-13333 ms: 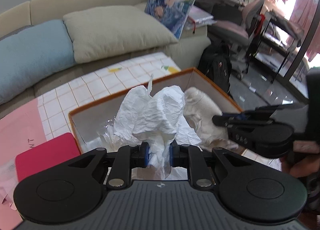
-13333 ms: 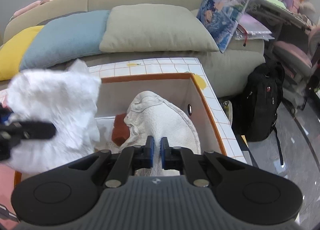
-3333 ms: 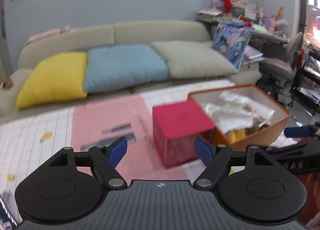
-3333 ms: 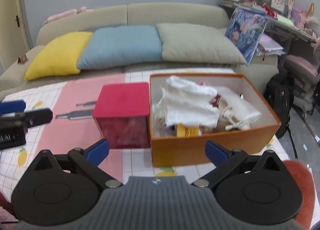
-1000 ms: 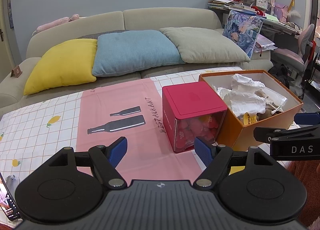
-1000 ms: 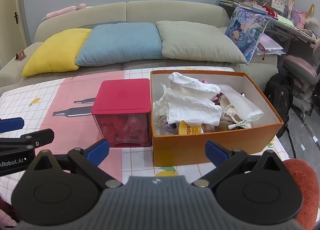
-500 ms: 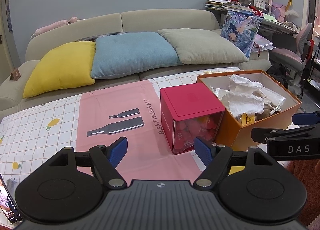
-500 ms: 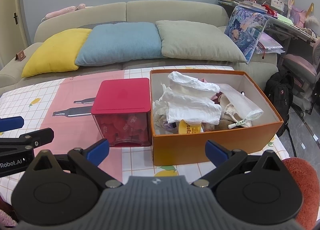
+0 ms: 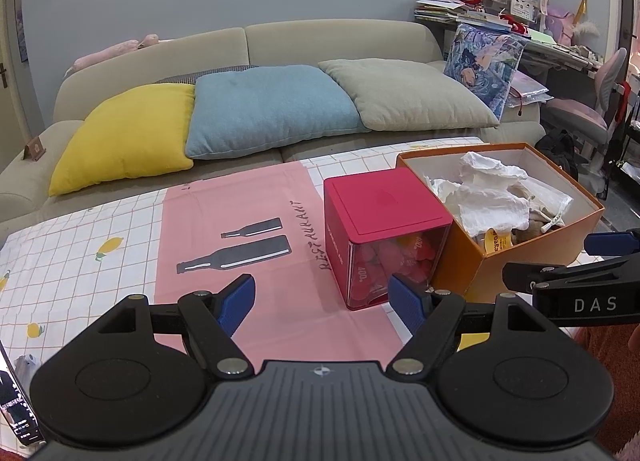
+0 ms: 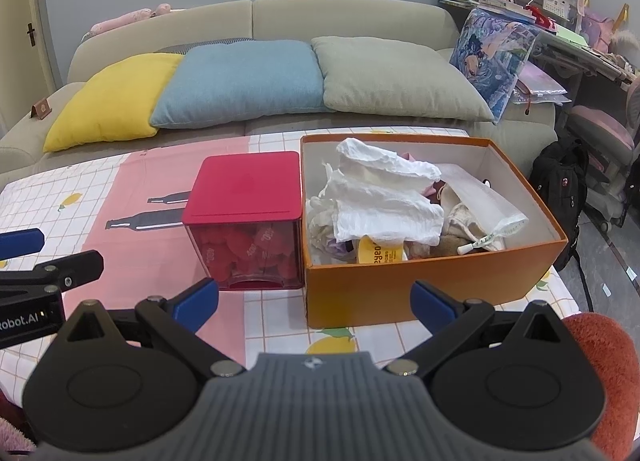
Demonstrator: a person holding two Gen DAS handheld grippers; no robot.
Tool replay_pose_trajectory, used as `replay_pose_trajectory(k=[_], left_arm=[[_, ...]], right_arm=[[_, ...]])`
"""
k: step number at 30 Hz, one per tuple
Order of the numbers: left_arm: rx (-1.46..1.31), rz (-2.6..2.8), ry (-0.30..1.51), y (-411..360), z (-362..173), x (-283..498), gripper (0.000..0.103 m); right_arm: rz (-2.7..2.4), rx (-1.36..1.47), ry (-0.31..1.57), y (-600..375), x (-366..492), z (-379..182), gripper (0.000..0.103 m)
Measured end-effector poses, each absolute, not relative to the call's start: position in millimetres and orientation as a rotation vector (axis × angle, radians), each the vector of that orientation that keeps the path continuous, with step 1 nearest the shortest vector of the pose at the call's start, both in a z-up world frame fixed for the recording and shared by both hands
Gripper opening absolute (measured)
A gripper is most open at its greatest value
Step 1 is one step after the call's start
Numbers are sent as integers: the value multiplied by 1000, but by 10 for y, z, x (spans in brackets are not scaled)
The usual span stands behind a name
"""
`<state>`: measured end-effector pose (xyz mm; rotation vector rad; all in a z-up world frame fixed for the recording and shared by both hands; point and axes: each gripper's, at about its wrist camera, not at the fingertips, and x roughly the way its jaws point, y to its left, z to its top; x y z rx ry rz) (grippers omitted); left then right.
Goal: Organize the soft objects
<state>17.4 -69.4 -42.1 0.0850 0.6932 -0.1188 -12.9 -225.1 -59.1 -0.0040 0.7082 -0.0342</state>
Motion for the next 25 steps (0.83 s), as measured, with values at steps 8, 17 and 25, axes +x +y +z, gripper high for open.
replay_pose_trajectory(k=[8, 17, 25], left_arm=[[78, -109, 690, -675, -413, 154, 89], [79, -109, 688, -671, -410, 142, 88], [69, -110, 682, -668, -393, 117, 88]], right_arm=[[-30, -11, 710, -2229, -130, -591, 100], [-29, -12, 712, -2219, -134, -592, 100], [-25, -9, 718, -2220, -136, -606, 100]])
